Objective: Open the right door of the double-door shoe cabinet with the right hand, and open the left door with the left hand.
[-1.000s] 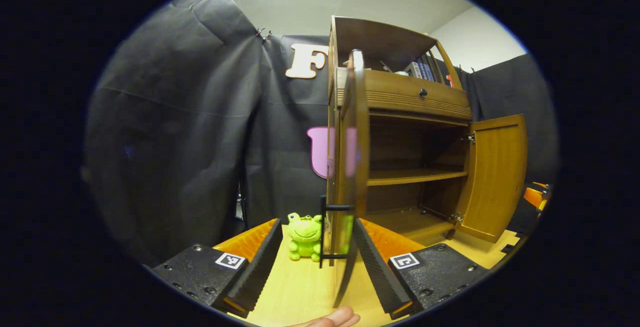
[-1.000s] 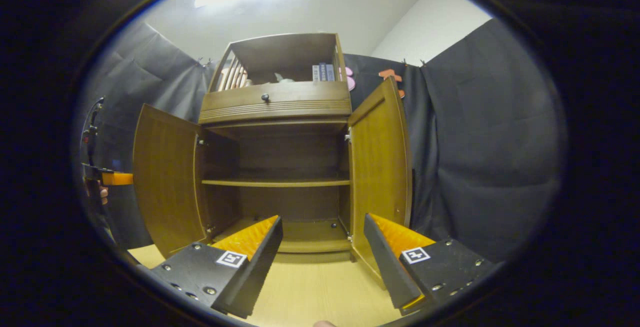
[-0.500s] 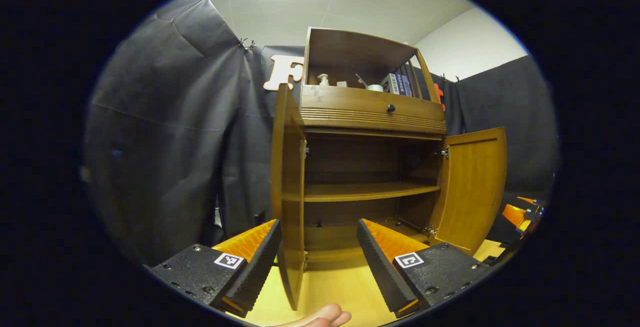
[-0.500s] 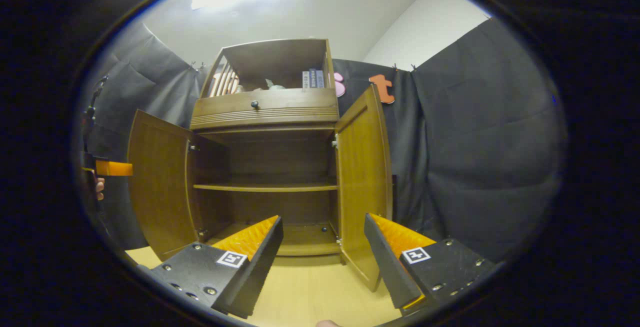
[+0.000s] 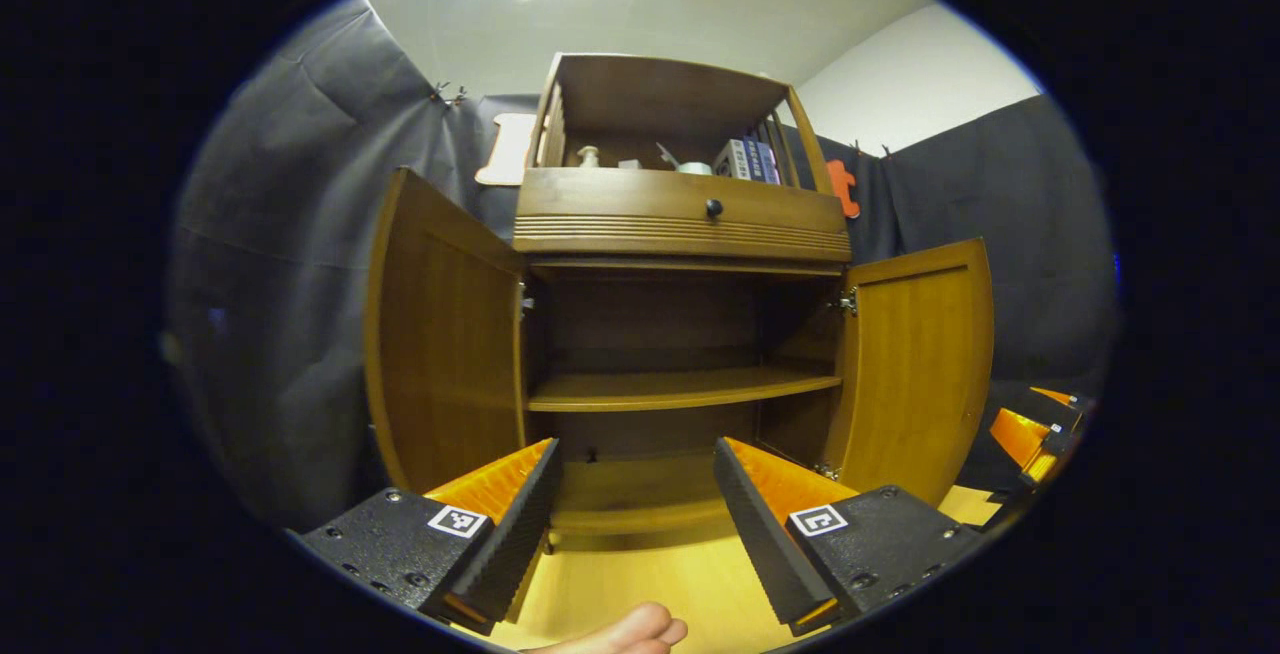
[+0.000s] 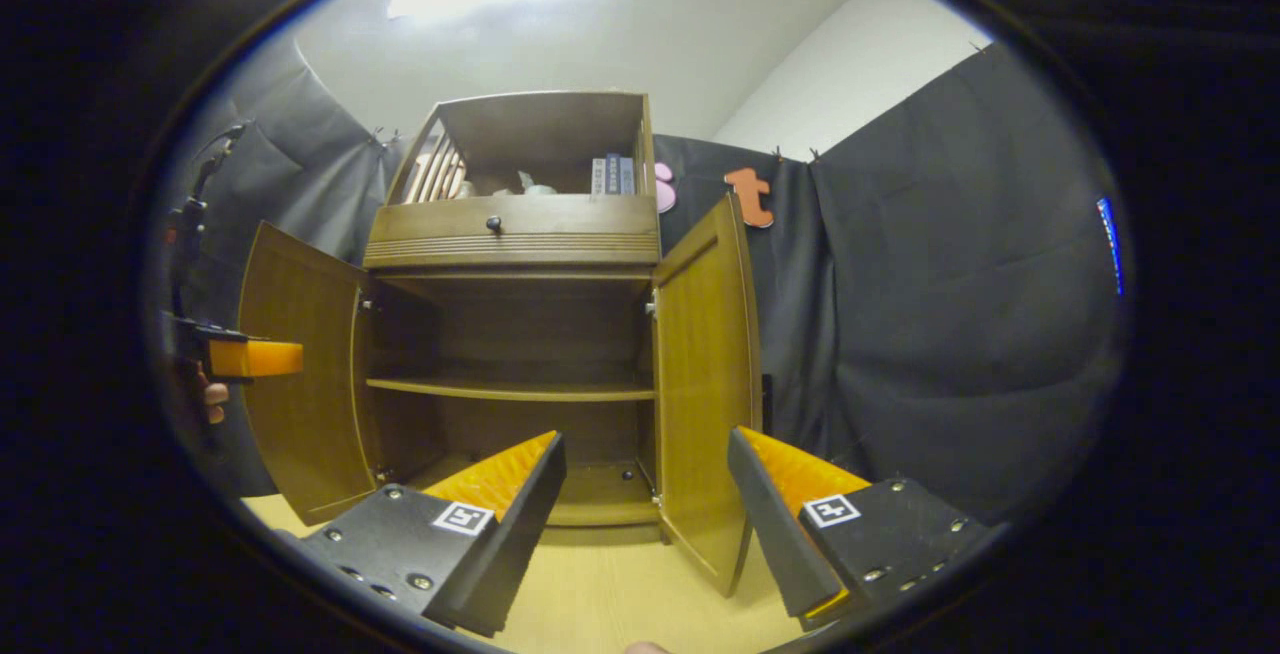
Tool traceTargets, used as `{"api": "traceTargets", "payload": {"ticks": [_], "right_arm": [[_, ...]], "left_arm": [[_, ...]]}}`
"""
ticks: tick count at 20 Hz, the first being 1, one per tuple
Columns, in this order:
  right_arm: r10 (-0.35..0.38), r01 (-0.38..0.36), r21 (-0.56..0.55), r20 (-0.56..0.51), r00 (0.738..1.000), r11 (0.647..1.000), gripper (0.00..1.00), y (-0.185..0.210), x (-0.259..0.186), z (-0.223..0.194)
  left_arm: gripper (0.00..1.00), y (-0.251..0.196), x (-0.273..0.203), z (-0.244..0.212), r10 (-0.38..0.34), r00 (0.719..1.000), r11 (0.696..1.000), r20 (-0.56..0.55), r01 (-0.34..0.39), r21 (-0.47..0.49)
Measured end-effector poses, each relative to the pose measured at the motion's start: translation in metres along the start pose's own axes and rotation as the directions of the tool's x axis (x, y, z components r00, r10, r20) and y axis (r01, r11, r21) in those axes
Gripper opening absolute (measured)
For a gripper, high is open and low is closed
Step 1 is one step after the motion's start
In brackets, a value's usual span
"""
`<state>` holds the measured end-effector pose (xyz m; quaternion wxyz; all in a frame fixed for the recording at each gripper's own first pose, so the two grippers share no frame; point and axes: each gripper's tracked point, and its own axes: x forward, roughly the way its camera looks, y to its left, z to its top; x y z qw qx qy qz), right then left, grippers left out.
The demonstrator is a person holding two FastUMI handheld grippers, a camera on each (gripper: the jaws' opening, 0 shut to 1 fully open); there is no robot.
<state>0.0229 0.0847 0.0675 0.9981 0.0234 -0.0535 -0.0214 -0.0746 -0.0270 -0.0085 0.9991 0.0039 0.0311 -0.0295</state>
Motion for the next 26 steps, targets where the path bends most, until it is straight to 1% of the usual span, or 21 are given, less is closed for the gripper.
{"api": "traceTargets", "payload": {"ticks": [1, 2, 3, 4, 5, 6, 7, 9, 10, 11, 12, 13, 14, 15, 17, 18, 19, 20, 21, 25, 26], "right_arm": [[0.003, -0.003, 0.002, 0.003, 1.000, 1.000, 0.97, 0.001, 0.000, 0.001], [-0.004, 0.004, 0.007, 0.010, 1.000, 1.000, 0.97, 0.000, 0.001, 0.004], [-0.012, 0.012, 0.010, 0.022, 1.000, 1.000, 1.00, -0.003, 0.002, 0.007], [-0.020, 0.019, 0.011, 0.029, 0.999, 1.000, 0.97, -0.005, 0.003, 0.009], [-0.028, 0.027, 0.011, 0.027, 0.999, 1.000, 0.97, -0.007, 0.004, 0.010], [-0.032, 0.032, 0.012, 0.026, 0.999, 0.999, 1.00, -0.008, 0.005, 0.010], [-0.036, 0.036, 0.015, 0.027, 0.999, 0.999, 0.97, -0.010, 0.007, 0.012], [-0.043, 0.043, 0.022, 0.032, 0.999, 0.999, 0.97, -0.013, 0.010, 0.015], [-0.058, 0.057, 0.027, 0.039, 0.998, 0.998, 0.94, -0.016, 0.012, 0.015], [-0.080, 0.079, 0.034, 0.044, 0.996, 0.996, 0.97, -0.021, 0.015, 0.016], [-0.096, 0.094, 0.037, 0.043, 0.994, 0.995, 0.97, -0.023, 0.018, 0.013], [-0.104, 0.103, 0.041, 0.039, 0.994, 0.994, 0.97, -0.023, 0.021, 0.008], [-0.110, 0.108, 0.046, 0.034, 0.993, 0.993, 0.98, -0.023, 0.024, 0.004], [-0.112, 0.110, 0.051, 0.024, 0.993, 0.993, 1.00, -0.023, 0.028, -0.001], [-0.108, 0.108, 0.051, 0.000, 0.994, 0.993, 0.94, -0.022, 0.033, -0.011], [-0.096, 0.097, 0.045, -0.015, 0.995, 0.994, 0.97, -0.018, 0.036, -0.018], [-0.089, 0.089, 0.035, -0.024, 0.996, 0.995, 0.97, -0.016, 0.037, -0.023], [-0.087, 0.087, 0.024, -0.032, 0.996, 0.996, 0.97, -0.016, 0.039, -0.028], [-0.091, 0.092, 0.015, -0.039, 0.995, 0.996, 0.97, -0.016, 0.041, -0.032], [-0.083, 0.084, 0.029, -0.030, 0.996, 0.996, 0.96, -0.008, 0.038, -0.031], [-0.083, 0.084, 0.025, -0.036, 0.996, 0.996, 0.96, -0.007, 0.037, -0.031]], "left_arm": [[0.94, -0.010, 0.004, 0.000, -0.012, 1.000, 1.000, 0.004, 0.012, 0.003], [0.94, -0.021, 0.007, 0.000, -0.025, 1.000, 1.000, 0.011, 0.025, 0.006], [0.94, -0.032, 0.011, -0.001, -0.037, 0.999, 0.999, 0.014, 0.037, 0.007], [0.92, -0.043, 0.016, -0.001, -0.049, 0.999, 0.999, 0.020, 0.049, 0.004], [0.94, -0.055, 0.020, -0.001, -0.063, 0.998, 0.998, 0.024, 0.063, 0.001], [0.94, -0.067, 0.024, 0.000, -0.080, 0.996, 0.997, 0.028, 0.080, 0.002], [0.92, -0.079, 0.027, 0.002, -0.099, 0.994, 0.995, 0.036, 0.099, 0.003], [0.94, -0.100, 0.033, 0.009, -0.129, 0.990, 0.991, 0.059, 0.130, -0.014], [0.94, -0.110, 0.034, 0.009, -0.139, 0.988, 0.990, 0.063, 0.141, -0.031], [0.92, -0.120, 0.038, 0.009, -0.150, 0.987, 0.987, 0.061, 0.153, -0.046], [0.94, -0.129, 0.040, 0.007, -0.164, 0.985, 0.984, 0.054, 0.168, -0.060], [0.93, -0.137, 0.042, 0.006, -0.177, 0.983, 0.981, 0.050, 0.180, -0.071], [0.92, -0.141, 0.042, 0.005, -0.172, 0.984, 0.981, 0.046, 0.176, -0.081], [0.94, -0.142, 0.043, 0.006, -0.160, 0.986, 0.983, 0.050, 0.164, -0.086], [0.95, -0.144, 0.046, 0.013, -0.152, 0.984, 0.984, 0.089, 0.160, -0.085], [0.94, -0.146, 0.048, 0.013, -0.151, 0.983, 0.984, 0.105, 0.160, -0.082], [0.92, -0.147, 0.049, 0.011, -0.158, 0.983, 0.984, 0.098, 0.165, -0.067], [0.92, -0.149, 0.049, 0.009, -0.171, 0.979, 0.983, 0.106, 0.177, -0.052], [0.94, -0.145, 0.048, 0.008, -0.160, 0.982, 0.984, 0.101, 0.167, -0.061], [0.94, -0.131, 0.041, 0.009, -0.145, 0.984, 0.986, 0.101, 0.151, -0.065], [0.92, -0.129, 0.039, 0.011, -0.145, 0.984, 0.986, 0.105, 0.153, -0.072]]}}
